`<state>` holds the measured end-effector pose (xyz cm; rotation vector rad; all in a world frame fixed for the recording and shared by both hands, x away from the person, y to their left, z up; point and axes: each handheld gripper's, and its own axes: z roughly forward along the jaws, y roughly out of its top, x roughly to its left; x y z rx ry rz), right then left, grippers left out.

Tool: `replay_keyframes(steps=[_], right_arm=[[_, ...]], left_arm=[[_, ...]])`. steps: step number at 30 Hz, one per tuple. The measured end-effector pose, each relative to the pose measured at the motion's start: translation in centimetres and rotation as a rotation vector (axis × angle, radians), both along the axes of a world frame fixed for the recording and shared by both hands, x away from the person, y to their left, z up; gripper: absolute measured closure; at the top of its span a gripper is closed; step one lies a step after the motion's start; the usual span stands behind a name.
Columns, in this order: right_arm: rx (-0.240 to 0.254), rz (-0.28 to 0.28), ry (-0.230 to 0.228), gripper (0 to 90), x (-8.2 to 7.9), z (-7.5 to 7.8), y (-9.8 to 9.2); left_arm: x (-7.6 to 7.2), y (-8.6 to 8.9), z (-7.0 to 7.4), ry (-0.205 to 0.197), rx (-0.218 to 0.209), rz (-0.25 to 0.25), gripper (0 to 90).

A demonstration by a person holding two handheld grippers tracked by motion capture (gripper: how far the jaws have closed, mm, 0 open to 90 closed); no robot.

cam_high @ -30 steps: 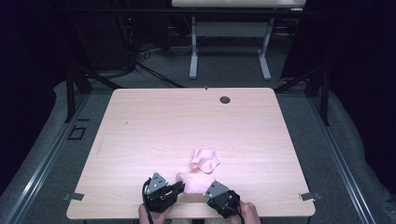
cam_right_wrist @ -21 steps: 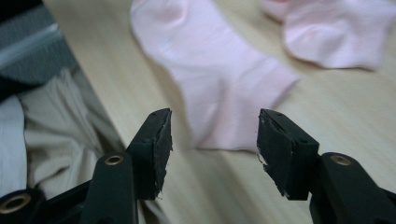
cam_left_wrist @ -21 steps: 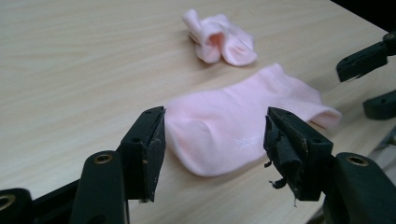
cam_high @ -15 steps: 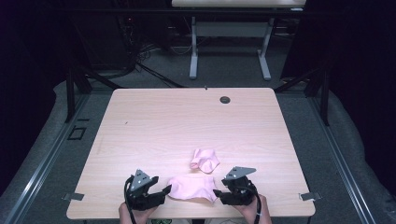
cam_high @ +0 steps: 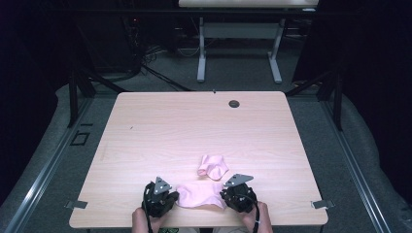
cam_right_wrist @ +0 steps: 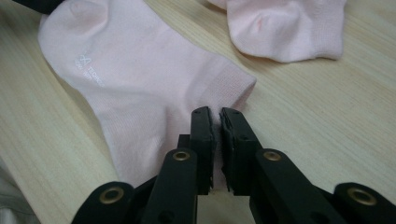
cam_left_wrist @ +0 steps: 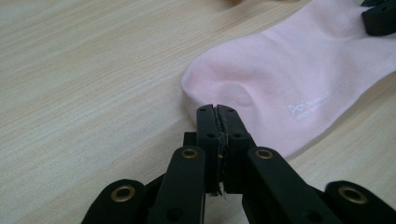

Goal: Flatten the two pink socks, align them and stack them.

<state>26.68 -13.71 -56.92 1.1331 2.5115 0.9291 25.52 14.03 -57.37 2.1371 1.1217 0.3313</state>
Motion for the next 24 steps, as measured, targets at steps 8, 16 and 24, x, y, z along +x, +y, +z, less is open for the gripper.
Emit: replay_keyframes(steps=[8, 16, 24], right_arm=[[0.003, 0.001, 0.009, 83.7, 0.4, 0.1, -1.6], [-0.021, 0.019, 0.039, 68.5, 1.3, 0.4, -3.0], [0.070, -0.026, -0.004, 52.3, 4.2, 2.6, -3.8]], left_arm=[[-0.8, -0.9, -0.2, -0.009, 0.012, -0.038, 89.6], [-1.1, -1.5, 0.3, -0.042, -0.006, -0.053, 60.0], [3.0, -1.5, 2.4, -0.074, -0.058, -0.030, 36.9]])
